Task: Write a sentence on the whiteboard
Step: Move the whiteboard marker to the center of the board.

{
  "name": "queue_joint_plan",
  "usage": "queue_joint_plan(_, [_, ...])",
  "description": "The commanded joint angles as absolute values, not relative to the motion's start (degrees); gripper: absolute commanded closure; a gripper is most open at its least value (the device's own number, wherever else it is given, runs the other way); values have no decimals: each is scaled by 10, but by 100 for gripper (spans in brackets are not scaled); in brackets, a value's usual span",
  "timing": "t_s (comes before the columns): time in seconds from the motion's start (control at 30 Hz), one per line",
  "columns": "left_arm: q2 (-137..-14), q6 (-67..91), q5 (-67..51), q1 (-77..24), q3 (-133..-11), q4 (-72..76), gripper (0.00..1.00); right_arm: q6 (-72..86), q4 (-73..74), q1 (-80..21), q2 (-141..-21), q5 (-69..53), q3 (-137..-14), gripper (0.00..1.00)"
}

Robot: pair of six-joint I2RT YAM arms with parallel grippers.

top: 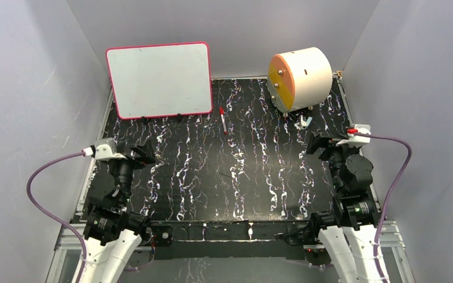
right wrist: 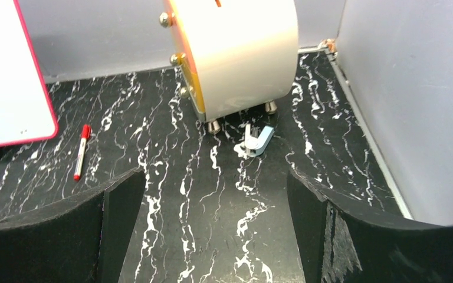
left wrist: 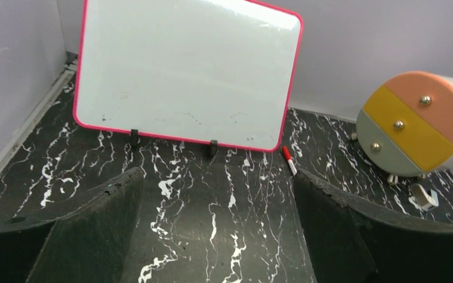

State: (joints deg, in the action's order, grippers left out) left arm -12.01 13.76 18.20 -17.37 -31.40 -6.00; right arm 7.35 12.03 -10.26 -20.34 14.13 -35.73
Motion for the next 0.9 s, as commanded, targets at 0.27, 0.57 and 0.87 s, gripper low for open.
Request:
queue_joint_plan(0.27, [-309,167,74,-171,-387,-123,5,88,133,-106,-364,-44,-414,4])
queue_joint_plan(0.57, [-522,163,29,-170,-468,-200,5,89,65,-113,-509,-139,-413,3])
queue_joint_plan(0.87, [-515,152,51,-169,-460,-209,5,70,-11,-202,-687,-76,-454,8])
